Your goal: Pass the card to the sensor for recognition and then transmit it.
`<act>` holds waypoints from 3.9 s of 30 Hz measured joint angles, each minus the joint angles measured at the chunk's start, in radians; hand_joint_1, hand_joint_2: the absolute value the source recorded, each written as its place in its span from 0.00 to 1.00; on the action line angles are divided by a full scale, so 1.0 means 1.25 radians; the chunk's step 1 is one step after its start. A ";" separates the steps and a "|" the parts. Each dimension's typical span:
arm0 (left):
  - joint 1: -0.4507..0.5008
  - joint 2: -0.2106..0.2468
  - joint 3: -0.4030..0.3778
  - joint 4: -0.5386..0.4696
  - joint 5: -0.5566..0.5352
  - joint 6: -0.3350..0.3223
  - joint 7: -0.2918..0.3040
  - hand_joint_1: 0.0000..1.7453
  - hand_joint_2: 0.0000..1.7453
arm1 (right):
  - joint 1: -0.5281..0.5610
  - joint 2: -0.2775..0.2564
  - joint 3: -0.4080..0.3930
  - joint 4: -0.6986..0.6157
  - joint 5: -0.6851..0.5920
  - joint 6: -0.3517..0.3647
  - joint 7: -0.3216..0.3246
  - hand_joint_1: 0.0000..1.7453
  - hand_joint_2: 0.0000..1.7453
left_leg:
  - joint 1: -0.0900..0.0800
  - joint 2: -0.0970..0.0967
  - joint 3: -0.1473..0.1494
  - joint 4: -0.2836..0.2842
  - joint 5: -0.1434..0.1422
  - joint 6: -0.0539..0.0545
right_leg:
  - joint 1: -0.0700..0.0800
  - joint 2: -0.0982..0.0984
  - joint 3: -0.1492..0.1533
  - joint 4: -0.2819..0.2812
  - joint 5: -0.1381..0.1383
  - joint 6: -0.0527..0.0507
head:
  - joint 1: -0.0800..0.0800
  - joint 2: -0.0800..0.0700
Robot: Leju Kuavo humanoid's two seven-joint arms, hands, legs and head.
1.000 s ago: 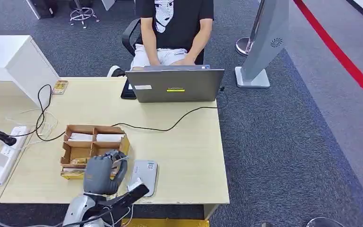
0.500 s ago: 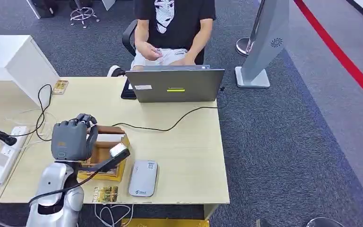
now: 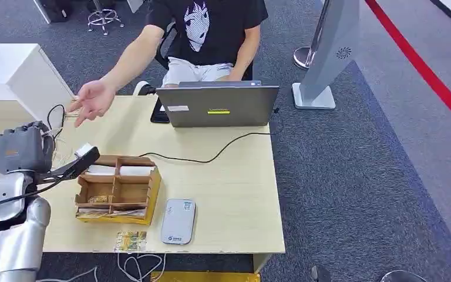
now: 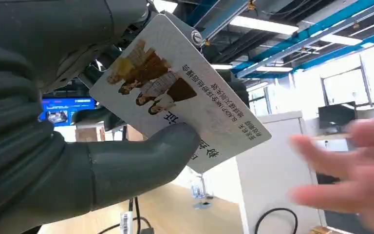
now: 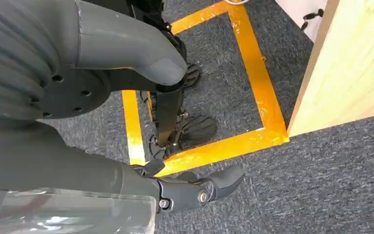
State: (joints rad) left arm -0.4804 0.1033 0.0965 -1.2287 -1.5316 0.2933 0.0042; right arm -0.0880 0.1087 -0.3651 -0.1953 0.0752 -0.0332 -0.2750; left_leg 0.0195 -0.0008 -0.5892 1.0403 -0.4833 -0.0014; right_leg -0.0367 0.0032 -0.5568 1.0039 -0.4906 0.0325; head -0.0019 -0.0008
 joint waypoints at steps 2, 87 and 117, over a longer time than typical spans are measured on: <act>-0.007 0.008 0.009 0.012 0.001 -0.013 0.006 1.00 1.00 | -0.001 0.000 0.000 0.000 0.004 0.003 0.000 0.00 1.00 | 0.000 0.000 0.000 0.000 0.000 0.000 | 0.000 0.001 0.000 0.000 0.000 0.000 | 0.000 0.000; 0.519 -0.081 -0.102 -0.192 0.006 0.117 -0.196 0.00 1.00 | 0.030 0.022 -0.224 -0.009 0.013 -0.017 -0.033 0.00 1.00 | -0.001 0.001 0.001 0.000 -0.002 0.001 | -0.001 0.000 0.001 -0.001 -0.001 0.001 | 0.000 0.000; 0.470 -0.042 -0.088 -0.179 0.000 0.138 -0.162 0.00 1.00 | 0.030 0.022 -0.248 -0.012 0.045 -0.006 -0.035 0.00 1.00 | -0.001 0.001 0.002 0.000 -0.002 0.001 | -0.001 0.000 0.001 -0.001 -0.001 0.000 | 0.000 0.000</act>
State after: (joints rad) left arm 0.1074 0.0504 -0.0138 -1.4526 -1.5312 0.4662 -0.1987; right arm -0.0511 0.1362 -0.6756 -0.2106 0.1312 -0.0408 -0.3185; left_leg 0.0181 0.0001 -0.5873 1.0399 -0.4855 -0.0003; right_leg -0.0381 0.0033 -0.5556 1.0029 -0.4920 0.0330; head -0.0023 -0.0008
